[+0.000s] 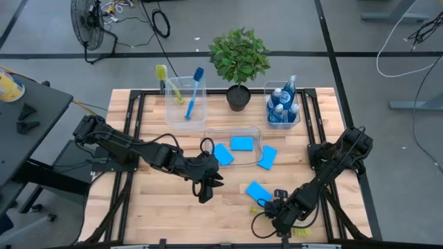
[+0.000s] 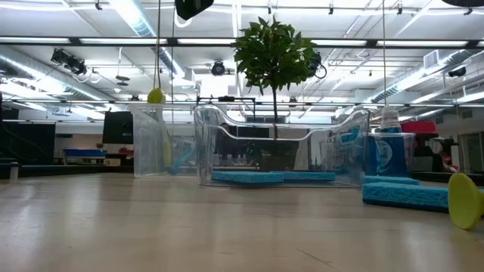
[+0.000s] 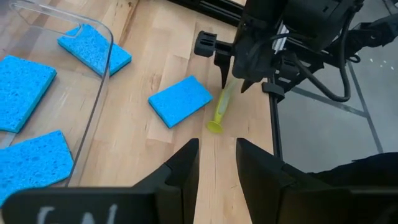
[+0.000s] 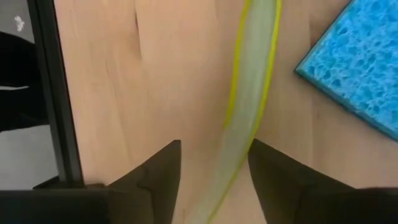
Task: Pick & Place Kitchen Sink Supplies
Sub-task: Put the green dishwashing brush into the white bin
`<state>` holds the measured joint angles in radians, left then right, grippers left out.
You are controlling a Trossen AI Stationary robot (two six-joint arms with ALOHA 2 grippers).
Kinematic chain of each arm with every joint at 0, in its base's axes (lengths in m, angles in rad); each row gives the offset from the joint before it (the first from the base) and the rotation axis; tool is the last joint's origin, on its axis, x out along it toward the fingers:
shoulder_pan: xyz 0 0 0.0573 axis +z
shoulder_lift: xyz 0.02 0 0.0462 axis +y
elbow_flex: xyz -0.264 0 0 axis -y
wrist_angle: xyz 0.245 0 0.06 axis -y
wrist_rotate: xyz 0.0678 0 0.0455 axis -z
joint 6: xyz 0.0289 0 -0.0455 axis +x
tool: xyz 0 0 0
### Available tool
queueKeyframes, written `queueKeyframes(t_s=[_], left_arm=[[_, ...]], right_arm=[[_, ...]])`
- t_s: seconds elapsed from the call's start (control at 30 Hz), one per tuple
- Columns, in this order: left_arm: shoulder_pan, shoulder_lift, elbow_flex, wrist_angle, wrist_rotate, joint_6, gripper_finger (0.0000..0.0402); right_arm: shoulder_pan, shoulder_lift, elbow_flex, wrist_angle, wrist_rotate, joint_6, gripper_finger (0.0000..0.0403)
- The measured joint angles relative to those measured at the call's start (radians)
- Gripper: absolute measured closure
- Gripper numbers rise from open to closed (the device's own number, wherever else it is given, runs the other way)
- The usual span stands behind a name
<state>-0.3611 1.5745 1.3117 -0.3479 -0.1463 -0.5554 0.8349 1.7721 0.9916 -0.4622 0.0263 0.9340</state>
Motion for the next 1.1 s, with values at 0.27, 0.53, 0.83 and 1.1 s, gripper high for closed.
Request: queueKeyframes(t_s=[0.27, 0.53, 0.83, 1.1], left_arm=[[0.0, 0.0, 0.0, -0.003, 0.0, 0.002, 0.0291], [0.0, 0.0, 0.0, -0.003, 0.0, 0.002, 0.0291], [0.0, -0.001, 0.0, 0.032, 0.0, -0.001, 0.0291], [0.031, -0.055, 0.0, 0.087, 0.005, -0.001, 0.0291]], right_arm=[[0.0, 0.0, 0.0, -0.003, -0.02, 0.0, 0.0315], [0.0, 0.0, 0.0, -0.004, -0.019, 0.003, 0.0378], [-0.014, -0.06, 0.0, -0.011, -0.006, 0.045, 0.0379], [-0.079, -0.198, 0.0, -0.037, 0.141, 0.085, 0.038]])
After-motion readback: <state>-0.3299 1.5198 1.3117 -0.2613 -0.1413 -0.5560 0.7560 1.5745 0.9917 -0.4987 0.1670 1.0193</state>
